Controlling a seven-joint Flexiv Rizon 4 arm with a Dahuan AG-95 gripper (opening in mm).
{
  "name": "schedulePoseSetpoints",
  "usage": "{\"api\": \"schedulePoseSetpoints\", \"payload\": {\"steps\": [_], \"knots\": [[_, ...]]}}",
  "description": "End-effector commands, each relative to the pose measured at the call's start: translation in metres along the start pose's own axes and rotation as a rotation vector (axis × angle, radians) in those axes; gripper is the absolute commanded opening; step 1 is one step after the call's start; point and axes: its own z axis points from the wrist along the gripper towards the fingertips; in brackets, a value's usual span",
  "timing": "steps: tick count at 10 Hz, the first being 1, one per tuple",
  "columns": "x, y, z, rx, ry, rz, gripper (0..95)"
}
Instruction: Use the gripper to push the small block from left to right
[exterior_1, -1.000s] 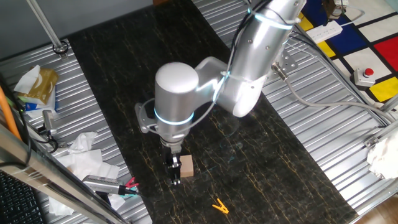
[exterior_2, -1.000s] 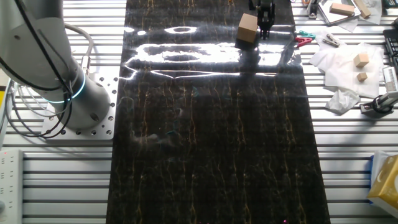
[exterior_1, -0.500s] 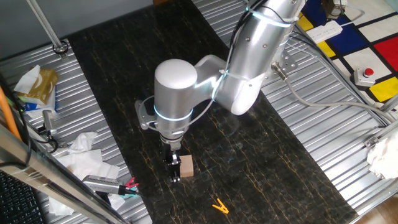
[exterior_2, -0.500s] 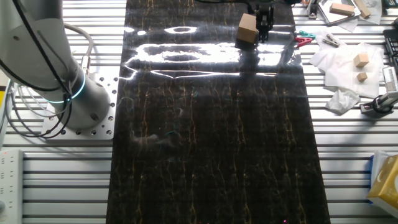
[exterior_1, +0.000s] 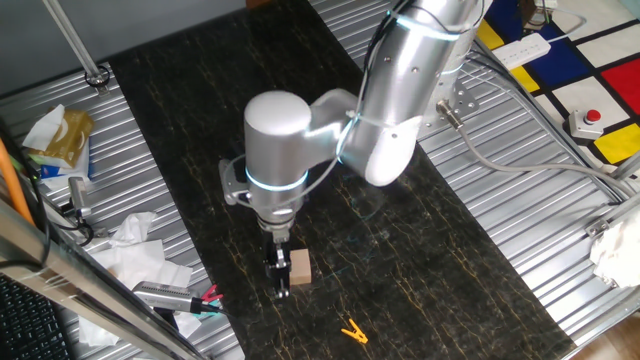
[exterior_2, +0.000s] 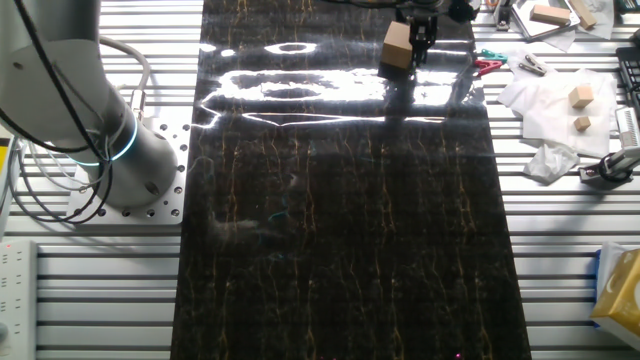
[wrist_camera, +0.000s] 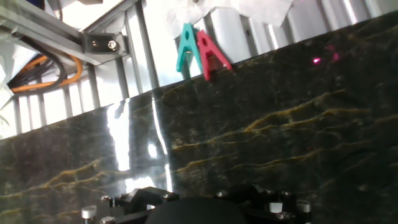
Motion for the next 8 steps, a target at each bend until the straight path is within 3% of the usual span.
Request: {"api": "schedulePoseSetpoints", "payload": {"steps": [1,8], "knots": [[0.002,0.001,-0.001,0.005,0.001,0.003,95.0],[0.014,0.021,0.011,0.003,-0.006,0.039,95.0]]}}
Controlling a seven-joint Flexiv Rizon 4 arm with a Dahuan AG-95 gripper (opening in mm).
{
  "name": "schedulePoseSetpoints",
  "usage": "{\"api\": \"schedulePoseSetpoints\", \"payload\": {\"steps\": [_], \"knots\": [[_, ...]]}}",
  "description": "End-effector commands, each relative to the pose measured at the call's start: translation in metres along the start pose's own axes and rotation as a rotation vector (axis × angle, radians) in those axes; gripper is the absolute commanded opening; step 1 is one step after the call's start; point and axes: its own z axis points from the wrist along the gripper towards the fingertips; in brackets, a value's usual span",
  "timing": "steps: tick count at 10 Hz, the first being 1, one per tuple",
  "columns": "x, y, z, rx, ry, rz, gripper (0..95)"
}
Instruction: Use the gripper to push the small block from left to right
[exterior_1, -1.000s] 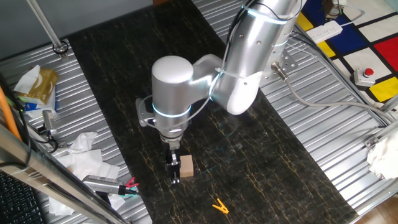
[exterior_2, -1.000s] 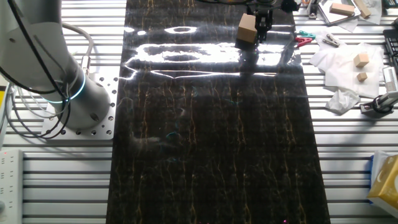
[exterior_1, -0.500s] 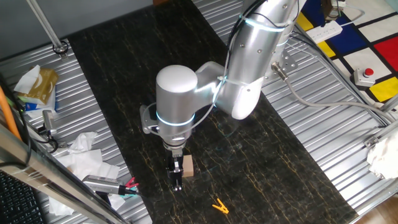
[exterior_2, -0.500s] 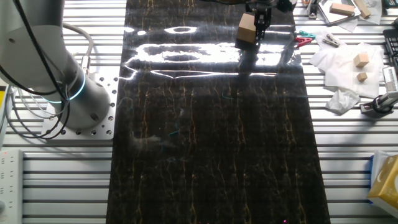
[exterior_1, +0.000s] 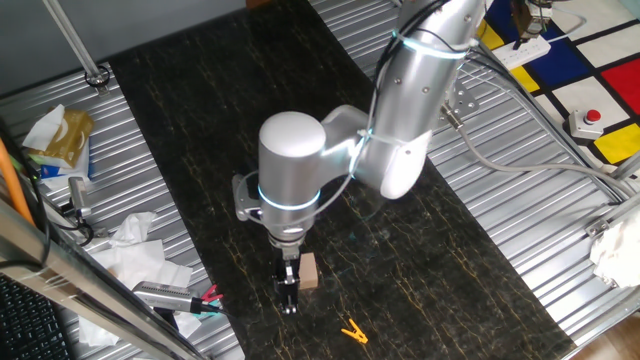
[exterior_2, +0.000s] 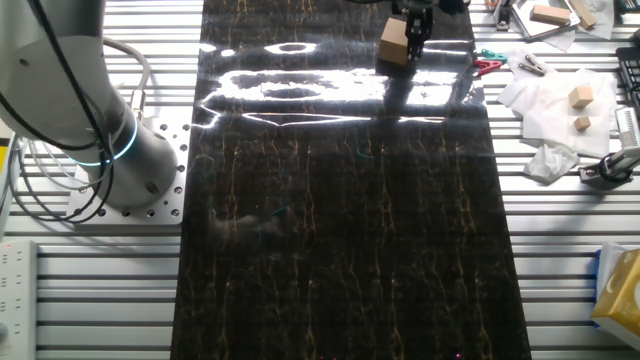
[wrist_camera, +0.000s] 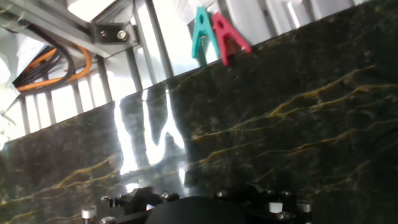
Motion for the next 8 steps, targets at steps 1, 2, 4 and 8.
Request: {"api": "schedulePoseSetpoints", "payload": {"steps": [1,2,4,8], "knots": [[0.0018,0.0029,0.0016,0.0,-0.003,0.0,95.0],[0.0022,0.0037,0.0019,-0.002,-0.003,0.001,95.0],[0.0036,0.0069,0.0037,-0.005,-0.003,0.001,95.0],[0.0037,0.0074,0.004,0.044,-0.01,-0.046,95.0]]}}
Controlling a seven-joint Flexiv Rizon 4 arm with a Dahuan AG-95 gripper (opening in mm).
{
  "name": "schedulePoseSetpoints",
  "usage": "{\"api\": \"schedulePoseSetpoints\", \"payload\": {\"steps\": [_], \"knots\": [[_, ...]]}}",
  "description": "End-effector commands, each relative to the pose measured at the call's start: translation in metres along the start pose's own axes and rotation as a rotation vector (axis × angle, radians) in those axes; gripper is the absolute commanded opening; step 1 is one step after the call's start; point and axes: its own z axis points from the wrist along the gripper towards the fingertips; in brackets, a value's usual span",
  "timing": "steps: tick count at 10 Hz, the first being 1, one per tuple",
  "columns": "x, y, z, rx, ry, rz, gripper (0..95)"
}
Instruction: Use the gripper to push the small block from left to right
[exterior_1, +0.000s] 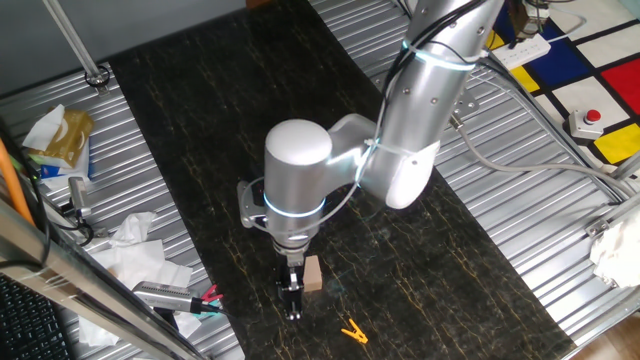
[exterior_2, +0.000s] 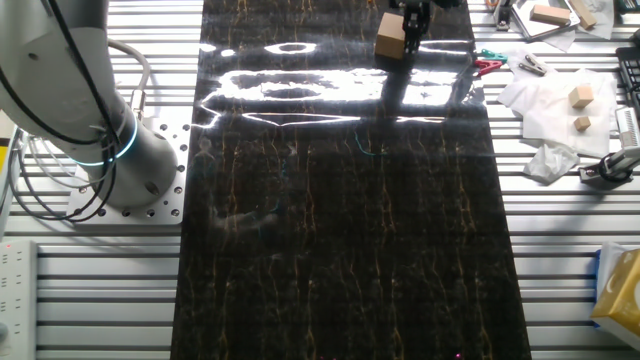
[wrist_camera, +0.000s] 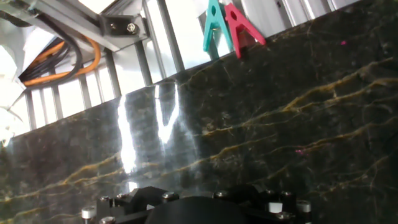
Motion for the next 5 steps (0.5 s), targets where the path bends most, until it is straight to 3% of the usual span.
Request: {"api": "schedulePoseSetpoints", "payload": {"steps": [1,2,5], "knots": [[-0.0002,-0.0018,-0.0016,0.061,-0.009,-0.06,95.0],[-0.0009,-0.0027,-0.002,0.124,-0.018,-0.133,95.0],[-0.0042,-0.0075,-0.0057,0.198,-0.021,-0.245,95.0]]}}
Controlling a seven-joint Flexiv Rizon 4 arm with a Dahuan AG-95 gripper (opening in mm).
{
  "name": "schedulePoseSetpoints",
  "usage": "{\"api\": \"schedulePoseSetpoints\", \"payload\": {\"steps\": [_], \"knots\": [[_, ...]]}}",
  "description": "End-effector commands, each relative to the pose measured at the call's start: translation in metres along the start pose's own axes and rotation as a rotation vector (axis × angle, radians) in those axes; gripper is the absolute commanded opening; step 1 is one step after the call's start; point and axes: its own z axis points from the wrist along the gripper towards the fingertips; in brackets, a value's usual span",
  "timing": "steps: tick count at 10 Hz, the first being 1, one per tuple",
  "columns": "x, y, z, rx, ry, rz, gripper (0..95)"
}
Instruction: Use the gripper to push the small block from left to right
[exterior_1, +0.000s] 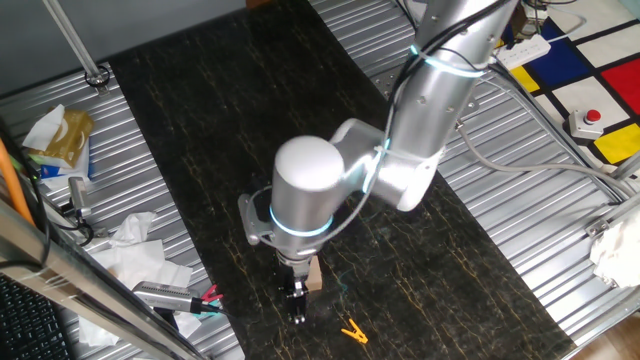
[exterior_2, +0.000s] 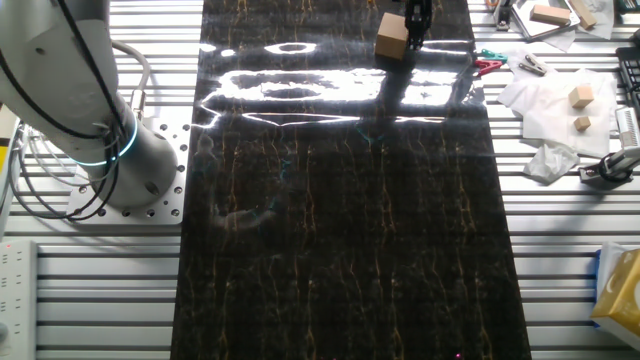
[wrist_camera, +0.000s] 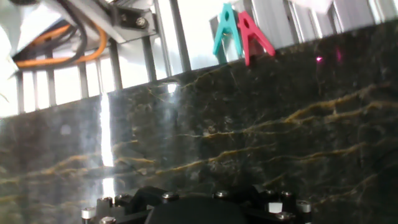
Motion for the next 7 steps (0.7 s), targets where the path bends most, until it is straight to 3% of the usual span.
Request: {"api": "schedulePoseSetpoints", "payload": {"steps": [1,7], "knots": [[-0.003,-0.008,-0.005,0.082,-0.003,-0.124,95.0],[-0.015,-0.044,-0.024,0.079,-0.002,-0.193,95.0]]}}
